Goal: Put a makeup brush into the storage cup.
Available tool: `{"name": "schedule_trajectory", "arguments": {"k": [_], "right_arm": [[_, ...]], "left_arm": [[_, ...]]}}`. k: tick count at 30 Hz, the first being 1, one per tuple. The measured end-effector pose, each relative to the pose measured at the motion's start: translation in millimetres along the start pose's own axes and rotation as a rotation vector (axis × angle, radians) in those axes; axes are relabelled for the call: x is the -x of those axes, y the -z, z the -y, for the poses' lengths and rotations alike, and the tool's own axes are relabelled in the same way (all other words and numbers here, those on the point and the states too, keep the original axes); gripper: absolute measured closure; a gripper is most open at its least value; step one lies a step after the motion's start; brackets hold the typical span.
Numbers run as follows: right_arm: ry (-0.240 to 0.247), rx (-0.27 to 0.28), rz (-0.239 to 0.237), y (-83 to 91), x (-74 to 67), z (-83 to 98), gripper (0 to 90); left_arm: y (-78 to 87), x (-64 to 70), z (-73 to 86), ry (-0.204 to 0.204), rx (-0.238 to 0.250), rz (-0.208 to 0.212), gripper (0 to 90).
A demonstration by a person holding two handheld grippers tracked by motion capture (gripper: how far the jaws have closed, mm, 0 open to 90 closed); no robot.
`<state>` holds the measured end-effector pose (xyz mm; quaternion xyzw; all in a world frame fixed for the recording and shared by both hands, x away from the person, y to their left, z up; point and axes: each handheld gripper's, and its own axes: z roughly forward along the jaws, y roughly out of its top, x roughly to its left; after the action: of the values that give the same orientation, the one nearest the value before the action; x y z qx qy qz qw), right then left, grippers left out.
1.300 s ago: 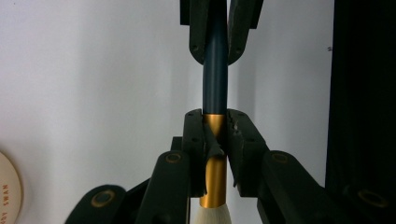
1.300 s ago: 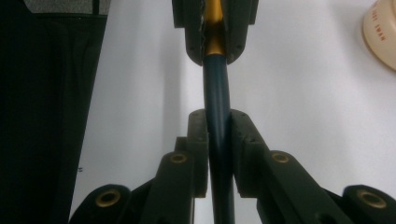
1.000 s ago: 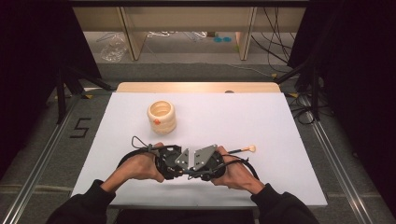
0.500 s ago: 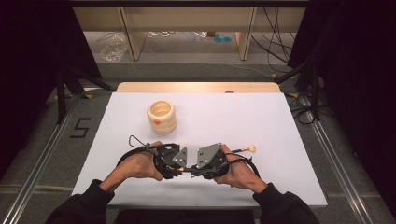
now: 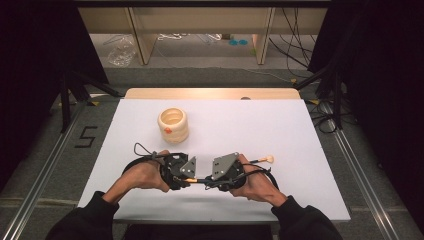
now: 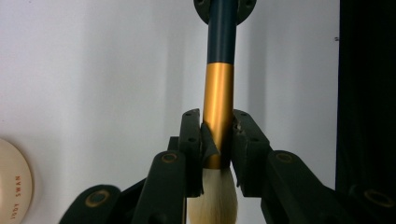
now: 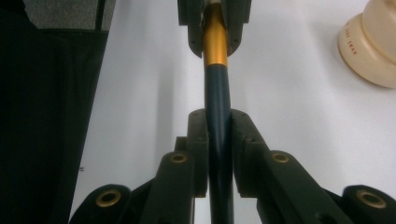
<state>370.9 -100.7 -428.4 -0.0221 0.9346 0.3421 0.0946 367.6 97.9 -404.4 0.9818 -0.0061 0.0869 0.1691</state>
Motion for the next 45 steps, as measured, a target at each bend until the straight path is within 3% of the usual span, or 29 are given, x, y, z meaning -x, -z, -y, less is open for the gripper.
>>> {"name": "schedule_trajectory", "arguments": {"k": [6, 12, 20, 23, 32, 37, 38, 40, 45], "right_arm": [[0.01, -0.031, 0.018, -2.0, -3.7, -1.2, 79.8], [0.028, -0.032, 0.004, -5.5, -6.4, -5.9, 78.9], [0.045, -0.04, 0.007, -6.2, -8.6, -6.7, 79.5], [0.047, -0.035, 0.004, -5.8, -8.5, -6.5, 79.6], [0.047, -0.044, 0.012, -6.7, -8.7, -5.1, 79.7], [0.032, -0.032, 0.016, -4.1, -5.8, -3.3, 79.7], [0.023, -0.036, 0.033, -3.2, -5.8, -2.7, 79.7], [0.018, -0.032, 0.039, -1.8, -4.3, -1.4, 79.7], [-0.012, -0.005, 0.072, 5.6, 2.3, 2.1, 79.7]], "left_arm": [[1.0, 2.8, -4.7, -0.004, -0.016, -0.005, 76.7], [-1.9, 6.0, -12.0, -0.001, -0.018, 0.013, 76.8], [0.0, 5.8, -15.1, -0.003, 0.011, 0.012, 76.8], [0.6, 6.4, -14.3, 0.014, 0.03, 0.018, 76.9], [1.3, 5.4, -14.5, 0.026, 0.036, 0.019, 76.6], [6.7, 2.3, -11.7, 0.067, 0.087, -0.013, 70.7], [10.4, 1.0, -10.7, 0.059, 0.081, -0.024, 70.0], [17.7, 0.6, -9.3, 0.097, 0.127, -0.07, 64.3], [39.2, -7.3, -0.9, 0.139, 0.203, -0.147, 58.0]]}}
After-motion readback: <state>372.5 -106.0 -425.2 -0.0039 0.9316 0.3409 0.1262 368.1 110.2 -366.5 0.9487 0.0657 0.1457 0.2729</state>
